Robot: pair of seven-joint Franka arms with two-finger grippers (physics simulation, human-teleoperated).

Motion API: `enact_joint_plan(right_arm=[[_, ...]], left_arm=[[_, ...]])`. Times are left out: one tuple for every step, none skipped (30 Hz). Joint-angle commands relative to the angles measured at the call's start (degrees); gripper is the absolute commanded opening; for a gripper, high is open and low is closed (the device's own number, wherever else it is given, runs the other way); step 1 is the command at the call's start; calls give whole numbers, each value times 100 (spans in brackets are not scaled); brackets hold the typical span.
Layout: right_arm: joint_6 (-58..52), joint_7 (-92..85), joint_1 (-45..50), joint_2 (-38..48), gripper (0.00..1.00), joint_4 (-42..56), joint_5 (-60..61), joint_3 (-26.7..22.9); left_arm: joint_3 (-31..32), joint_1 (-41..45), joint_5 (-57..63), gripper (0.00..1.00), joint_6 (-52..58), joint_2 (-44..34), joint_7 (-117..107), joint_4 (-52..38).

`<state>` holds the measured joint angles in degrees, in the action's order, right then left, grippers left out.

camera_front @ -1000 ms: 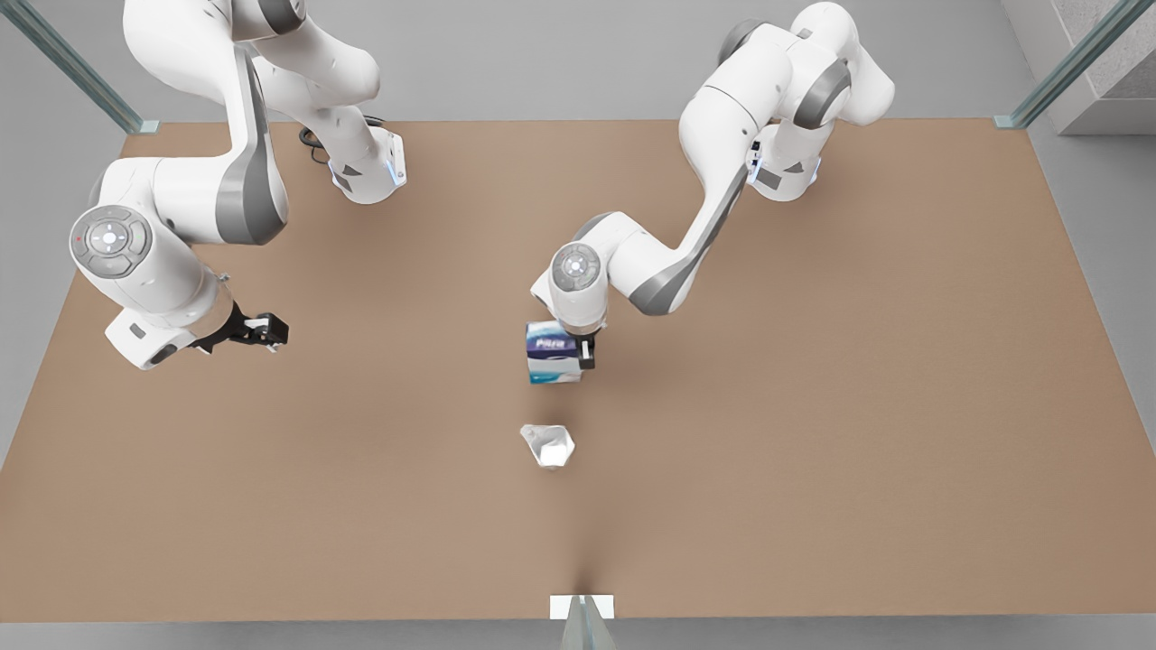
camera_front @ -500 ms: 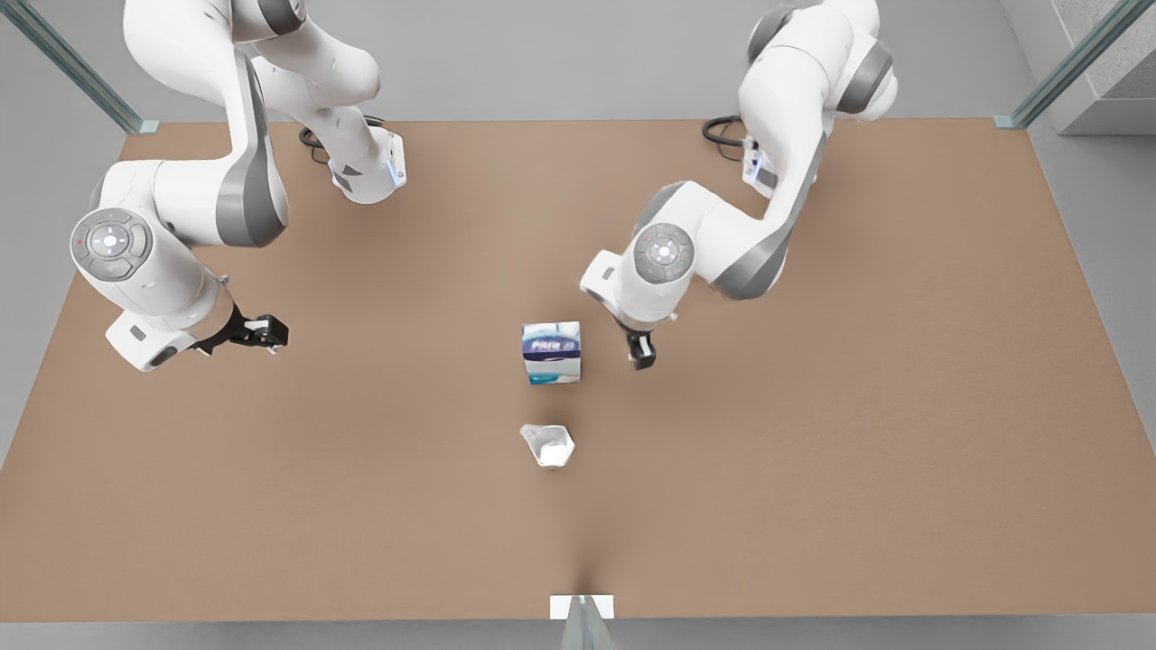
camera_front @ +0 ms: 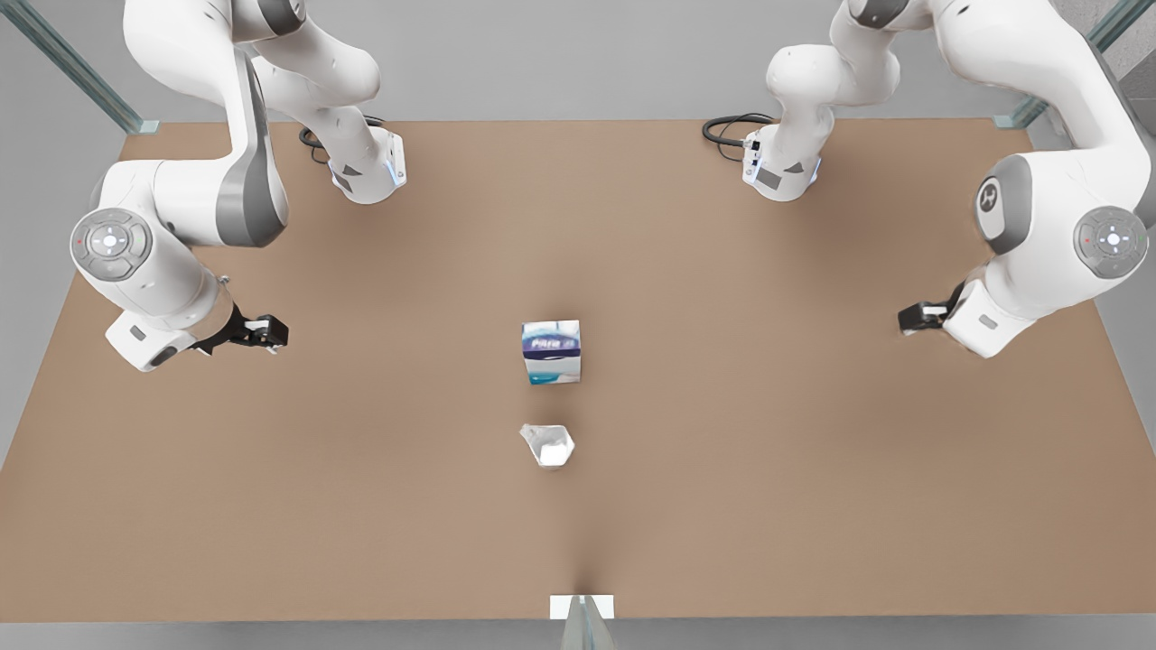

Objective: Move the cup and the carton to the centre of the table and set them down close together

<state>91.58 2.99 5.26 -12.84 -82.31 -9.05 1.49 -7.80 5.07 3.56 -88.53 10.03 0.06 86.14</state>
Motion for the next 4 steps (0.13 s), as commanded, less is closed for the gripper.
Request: enact_joint_plan(right_arm=[[0, 0, 1, 0, 100, -5, 0, 0], [0, 0, 1, 0, 100, 4, 0, 0], [0, 0, 1, 0, 100, 4, 0, 0], [0, 0, 1, 0, 100, -5, 0, 0]], left_arm=[[-2, 47, -83, 100, 19, -9, 11, -9], [-29, 91, -233, 100, 257, -9, -269, -97], [-2, 100, -242, 100, 371, -1, -815, -123], [24, 47, -233, 100, 415, -1, -797, -124]])
